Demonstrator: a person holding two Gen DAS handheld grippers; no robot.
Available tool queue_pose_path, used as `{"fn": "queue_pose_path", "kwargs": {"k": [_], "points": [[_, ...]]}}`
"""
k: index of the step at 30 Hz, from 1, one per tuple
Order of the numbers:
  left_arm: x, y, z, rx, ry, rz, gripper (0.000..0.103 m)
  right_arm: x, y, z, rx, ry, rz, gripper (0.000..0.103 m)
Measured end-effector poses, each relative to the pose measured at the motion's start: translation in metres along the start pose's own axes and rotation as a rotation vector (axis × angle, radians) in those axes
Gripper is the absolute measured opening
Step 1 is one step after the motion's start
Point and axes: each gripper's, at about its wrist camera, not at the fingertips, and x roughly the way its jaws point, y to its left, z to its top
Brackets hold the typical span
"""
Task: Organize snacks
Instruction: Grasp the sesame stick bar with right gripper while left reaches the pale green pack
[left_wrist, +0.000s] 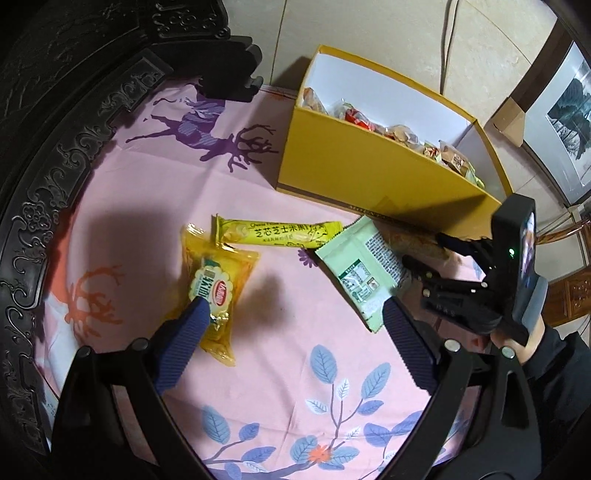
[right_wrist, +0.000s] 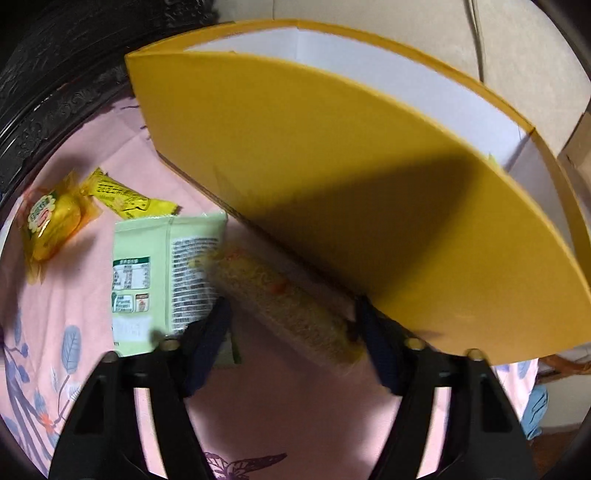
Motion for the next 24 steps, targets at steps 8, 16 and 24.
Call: {"fn": "queue_pose_path", "kwargs": {"k": [8, 16, 24], "points": [[0.009, -0.004, -0.003, 0.007, 0.035, -0.015, 0.096, -0.007, 0.011, -0.014, 0.017, 0.025, -0.021, 0.036], [0.044, -0.019, -0.010, 0.026, 0.122, -0.044, 0.096, -0.041, -0.001, -0.080, 0.239, 0.065, -0.018, 0.029], [0.105, -0.056, -0.006, -0.102, 0.202, -0.032, 0.096, -0.062, 0.006, -0.116, 0.334, 0.052, -0.002, 0.029]]}}
